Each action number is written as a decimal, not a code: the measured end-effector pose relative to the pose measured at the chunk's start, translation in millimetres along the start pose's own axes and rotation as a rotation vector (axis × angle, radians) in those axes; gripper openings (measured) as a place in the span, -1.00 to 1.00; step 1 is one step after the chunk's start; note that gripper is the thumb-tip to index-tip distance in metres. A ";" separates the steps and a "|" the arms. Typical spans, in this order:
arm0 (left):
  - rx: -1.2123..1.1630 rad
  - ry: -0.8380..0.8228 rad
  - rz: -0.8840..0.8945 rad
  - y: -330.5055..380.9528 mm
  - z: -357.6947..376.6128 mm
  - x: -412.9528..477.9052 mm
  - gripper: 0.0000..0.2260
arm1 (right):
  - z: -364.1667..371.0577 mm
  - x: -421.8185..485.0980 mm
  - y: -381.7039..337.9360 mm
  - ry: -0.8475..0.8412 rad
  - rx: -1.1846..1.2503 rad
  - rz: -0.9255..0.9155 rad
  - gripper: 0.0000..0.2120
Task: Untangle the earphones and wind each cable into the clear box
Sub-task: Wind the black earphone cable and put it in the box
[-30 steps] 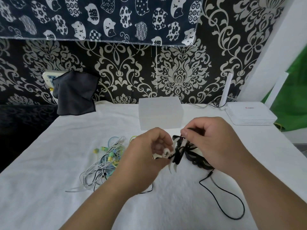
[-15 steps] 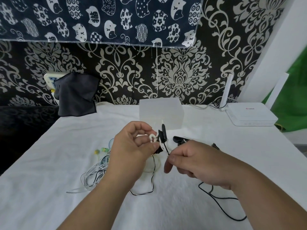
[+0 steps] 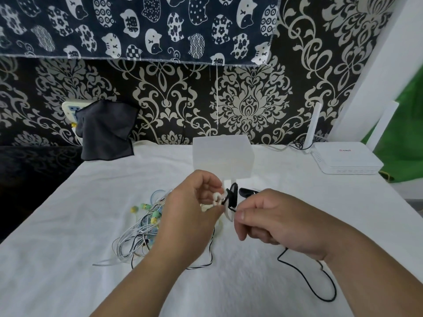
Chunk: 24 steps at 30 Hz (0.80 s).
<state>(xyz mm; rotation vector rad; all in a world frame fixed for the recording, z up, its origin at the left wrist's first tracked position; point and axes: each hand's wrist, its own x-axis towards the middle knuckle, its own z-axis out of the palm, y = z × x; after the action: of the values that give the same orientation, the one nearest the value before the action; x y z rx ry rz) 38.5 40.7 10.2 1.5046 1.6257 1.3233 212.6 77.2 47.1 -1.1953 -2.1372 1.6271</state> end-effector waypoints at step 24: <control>-0.603 -0.160 -0.060 7.1 -4.1 1.9 -0.68 | 3.7 14.2 21.0 0.204 -0.119 0.118 -0.67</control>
<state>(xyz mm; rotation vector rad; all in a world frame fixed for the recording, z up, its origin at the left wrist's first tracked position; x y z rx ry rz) 37.3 40.5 18.6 1.1452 1.0300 1.4463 211.1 85.8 23.1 -1.4799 -2.0949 1.3688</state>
